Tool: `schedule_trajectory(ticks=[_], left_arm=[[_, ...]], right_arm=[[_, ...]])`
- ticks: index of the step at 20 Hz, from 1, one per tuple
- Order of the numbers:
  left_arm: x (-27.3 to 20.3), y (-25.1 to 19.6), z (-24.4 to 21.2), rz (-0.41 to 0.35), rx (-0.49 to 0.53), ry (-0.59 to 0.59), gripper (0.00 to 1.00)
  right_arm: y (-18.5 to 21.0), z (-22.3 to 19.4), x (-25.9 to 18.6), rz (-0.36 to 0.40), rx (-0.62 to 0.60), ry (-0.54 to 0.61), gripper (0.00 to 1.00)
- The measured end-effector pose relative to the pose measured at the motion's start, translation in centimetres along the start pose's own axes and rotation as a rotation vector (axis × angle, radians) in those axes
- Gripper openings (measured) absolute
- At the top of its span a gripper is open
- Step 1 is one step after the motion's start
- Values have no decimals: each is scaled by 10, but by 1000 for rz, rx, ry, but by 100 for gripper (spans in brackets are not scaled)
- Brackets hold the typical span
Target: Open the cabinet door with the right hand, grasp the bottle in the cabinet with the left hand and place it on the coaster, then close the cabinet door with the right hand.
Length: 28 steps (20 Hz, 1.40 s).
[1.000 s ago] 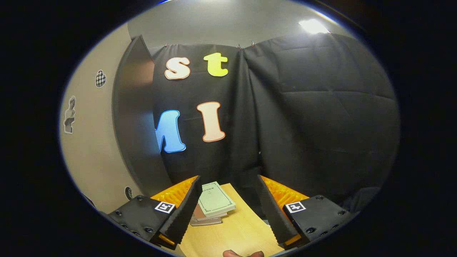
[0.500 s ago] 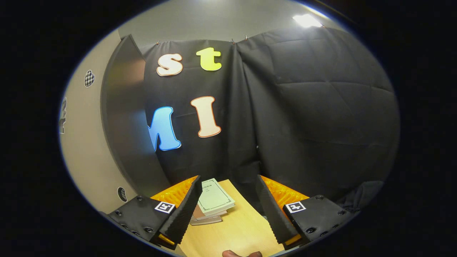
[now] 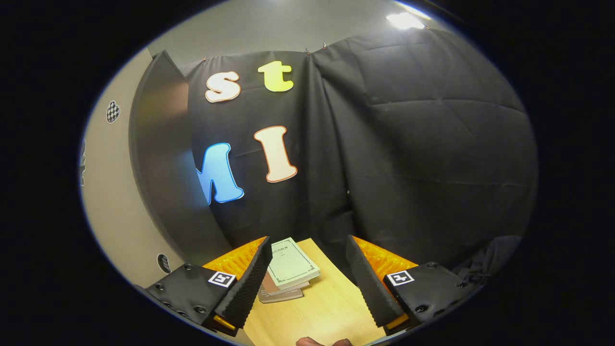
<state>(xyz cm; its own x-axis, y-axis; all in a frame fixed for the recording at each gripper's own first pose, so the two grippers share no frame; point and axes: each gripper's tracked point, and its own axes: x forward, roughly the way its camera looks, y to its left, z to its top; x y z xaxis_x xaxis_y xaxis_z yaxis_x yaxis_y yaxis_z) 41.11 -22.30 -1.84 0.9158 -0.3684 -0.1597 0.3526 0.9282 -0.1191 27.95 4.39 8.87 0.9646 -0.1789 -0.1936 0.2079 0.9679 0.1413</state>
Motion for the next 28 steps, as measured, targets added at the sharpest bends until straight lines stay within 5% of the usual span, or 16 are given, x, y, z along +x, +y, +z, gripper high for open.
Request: schedule_trajectory(ticks=[17,28], left_arm=[[-114,4,40,139,61,-131,70],[-225,38,31,201,213,-118,70]], right_arm=[[15,-9,24,188,-5,56,93],[20,-43,-20,141,5,52,98]])
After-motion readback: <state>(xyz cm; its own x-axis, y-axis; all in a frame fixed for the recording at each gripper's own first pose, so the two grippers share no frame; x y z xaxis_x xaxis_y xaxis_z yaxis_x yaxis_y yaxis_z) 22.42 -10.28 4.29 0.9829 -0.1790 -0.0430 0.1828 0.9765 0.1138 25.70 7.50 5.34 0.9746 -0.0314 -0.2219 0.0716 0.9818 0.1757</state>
